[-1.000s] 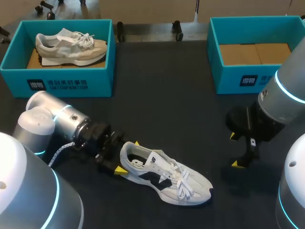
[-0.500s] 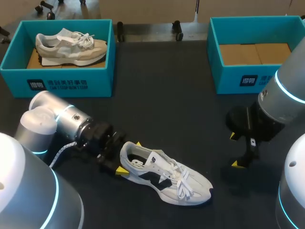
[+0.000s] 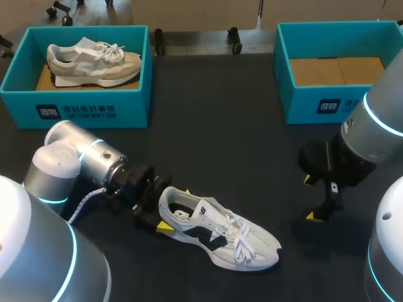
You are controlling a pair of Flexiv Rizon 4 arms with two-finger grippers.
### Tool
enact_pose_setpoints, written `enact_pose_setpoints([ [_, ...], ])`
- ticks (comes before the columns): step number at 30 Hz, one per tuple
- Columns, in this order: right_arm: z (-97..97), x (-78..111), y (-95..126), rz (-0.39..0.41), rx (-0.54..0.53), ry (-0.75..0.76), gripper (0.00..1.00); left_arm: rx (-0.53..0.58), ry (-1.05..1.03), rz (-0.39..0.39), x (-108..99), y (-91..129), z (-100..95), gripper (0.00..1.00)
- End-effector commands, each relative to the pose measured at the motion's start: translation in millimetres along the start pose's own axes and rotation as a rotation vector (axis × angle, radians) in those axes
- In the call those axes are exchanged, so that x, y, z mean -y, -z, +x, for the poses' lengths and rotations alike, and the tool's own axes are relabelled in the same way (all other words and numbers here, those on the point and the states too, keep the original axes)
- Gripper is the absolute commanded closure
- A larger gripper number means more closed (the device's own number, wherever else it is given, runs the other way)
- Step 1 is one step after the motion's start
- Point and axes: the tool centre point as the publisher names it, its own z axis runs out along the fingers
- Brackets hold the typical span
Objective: Take the shoe out of the shoebox, open the shoe tongue, remove and reinsert the insole, then place the shoe into the shoebox
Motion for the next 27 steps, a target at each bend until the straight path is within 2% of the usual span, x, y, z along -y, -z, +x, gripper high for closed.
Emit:
enact_pose_setpoints([
  [1,0.9,0.2,-0.6,0.000,0.002,0.001,0.00,-0.006,0.003,-0.001,-2.1,-2.9,-1.0,0.00],
  [14,0.9,0.2,-0.6,0.000,0.002,0.001,0.00,-0.008,0.012,0.002,-7.2,-7.0,-1.2,0.00],
  [15,0.9,0.2,-0.6,0.000,0.002,0.001,0.00,-0.007,0.013,0.002,-8.1,-7.1,-1.2,0.05],
  [16,0.9,0.2,-0.6,0.000,0.002,0.001,0.00,-0.007,0.014,0.002,-8.7,-7.2,-1.1,0.43],
  [17,0.9,0.2,-0.6,0.000,0.002,0.001,0.00,-0.006,0.014,0.002,-9.1,-7.2,-1.0,0.60],
  [18,0.9,0.2,-0.6,0.000,0.002,0.001,0.00,-0.005,0.014,0.002,-9.8,-7.2,-0.5,1.00],
  [27,0.9,0.2,-0.6,0.000,0.002,0.001,0.00,0.016,0.001,-0.004,-8.0,-0.9,7.8,1.00],
])
